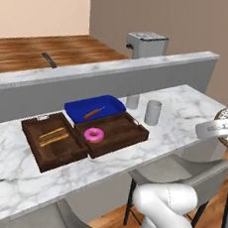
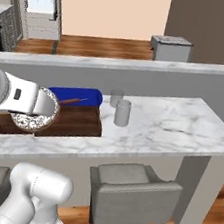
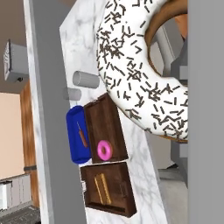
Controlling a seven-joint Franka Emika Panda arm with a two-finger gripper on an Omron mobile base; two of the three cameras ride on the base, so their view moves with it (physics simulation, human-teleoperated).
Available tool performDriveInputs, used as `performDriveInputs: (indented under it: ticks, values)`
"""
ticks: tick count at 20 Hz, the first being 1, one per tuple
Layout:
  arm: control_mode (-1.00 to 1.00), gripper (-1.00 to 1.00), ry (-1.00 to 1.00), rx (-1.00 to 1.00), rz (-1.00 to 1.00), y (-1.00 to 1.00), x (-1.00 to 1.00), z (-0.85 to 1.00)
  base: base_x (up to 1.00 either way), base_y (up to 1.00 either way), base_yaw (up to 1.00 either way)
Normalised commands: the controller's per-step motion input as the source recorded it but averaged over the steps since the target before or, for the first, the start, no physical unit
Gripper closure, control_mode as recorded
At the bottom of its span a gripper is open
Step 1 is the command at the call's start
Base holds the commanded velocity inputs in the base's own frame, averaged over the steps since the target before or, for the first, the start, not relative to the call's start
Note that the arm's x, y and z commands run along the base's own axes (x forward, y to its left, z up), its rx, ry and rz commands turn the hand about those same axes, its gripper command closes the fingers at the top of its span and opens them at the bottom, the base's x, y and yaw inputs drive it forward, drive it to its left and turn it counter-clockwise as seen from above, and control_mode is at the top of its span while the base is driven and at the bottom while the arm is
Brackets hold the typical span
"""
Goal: Take the donuts from the fridge and place them on the empty tray on the dining counter.
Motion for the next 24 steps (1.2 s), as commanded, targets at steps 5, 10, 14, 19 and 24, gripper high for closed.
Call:
performDriveInputs:
  ticks: [5, 10, 14, 19, 24]
  values:
    - [1.0, 1.0, 0.0, 0.0, 0.0, 0.0, 0.0, 0.0, 0.0, 0.43, 0.93]
    - [1.0, 1.0, 0.0, 0.0, 0.0, 0.0, 0.0, 0.0, 0.01, 0.57, 0.91]
    - [1.0, 1.0, 0.0, 0.0, 0.0, 0.0, 0.0, 0.0, 0.07, 0.76, 0.83]
    - [1.0, 1.0, 0.0, 0.0, 0.0, 0.0, 0.0, 0.0, 0.08, 0.31, 0.95]
    - [1.0, 1.0, 0.0, 0.0, 0.0, 0.0, 0.0, 0.0, 0.91, 0.22, 0.71]
